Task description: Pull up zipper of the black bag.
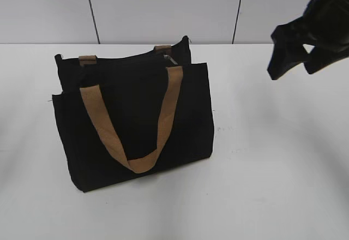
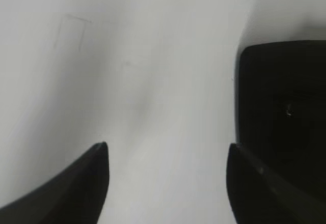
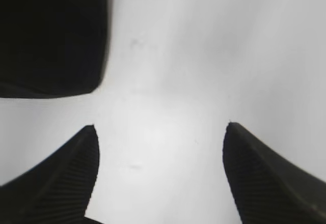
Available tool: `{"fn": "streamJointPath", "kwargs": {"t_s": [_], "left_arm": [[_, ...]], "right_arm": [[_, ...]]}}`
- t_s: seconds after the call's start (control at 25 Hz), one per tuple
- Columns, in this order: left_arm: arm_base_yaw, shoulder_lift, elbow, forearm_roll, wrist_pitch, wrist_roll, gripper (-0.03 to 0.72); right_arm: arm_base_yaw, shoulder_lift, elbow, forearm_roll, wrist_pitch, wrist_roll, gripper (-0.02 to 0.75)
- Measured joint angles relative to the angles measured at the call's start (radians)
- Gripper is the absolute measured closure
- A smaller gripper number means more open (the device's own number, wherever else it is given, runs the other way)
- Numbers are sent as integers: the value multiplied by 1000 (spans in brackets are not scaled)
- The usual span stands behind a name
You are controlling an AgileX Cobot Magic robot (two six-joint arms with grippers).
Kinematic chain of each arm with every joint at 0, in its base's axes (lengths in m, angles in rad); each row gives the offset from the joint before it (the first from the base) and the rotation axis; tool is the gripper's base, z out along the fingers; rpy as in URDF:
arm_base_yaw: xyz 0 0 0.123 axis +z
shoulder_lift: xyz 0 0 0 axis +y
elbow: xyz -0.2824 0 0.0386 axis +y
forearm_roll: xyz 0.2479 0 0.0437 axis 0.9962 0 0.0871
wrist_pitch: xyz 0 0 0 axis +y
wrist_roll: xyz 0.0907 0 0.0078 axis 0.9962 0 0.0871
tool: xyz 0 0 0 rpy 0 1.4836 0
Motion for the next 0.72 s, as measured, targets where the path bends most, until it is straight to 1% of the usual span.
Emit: {"fn": "streamJointPath", "kwargs": {"t_s": [0.12,0.24,0.36,0.52,0.6,0.72], "left_arm": [[0,47,-58,-17,78,0,150],[0,80,-84,-21,131,0,150],[0,86,-89,-19,149,8,150],[0,86,-92,-20,174,66,150],[0,86,-93,-20,210,83,150],[0,84,-93,-14,283,92,150]], "right_arm": [[-92,0,0,-4,81,10,159],[-191,0,0,-6,160,0,159],[-276,0,0,-7,179,-43,159],[-338,-24,1,-8,184,-53,159],[-348,-68,18,-8,183,-51,159],[-349,-177,102,-7,183,-51,159]]}}
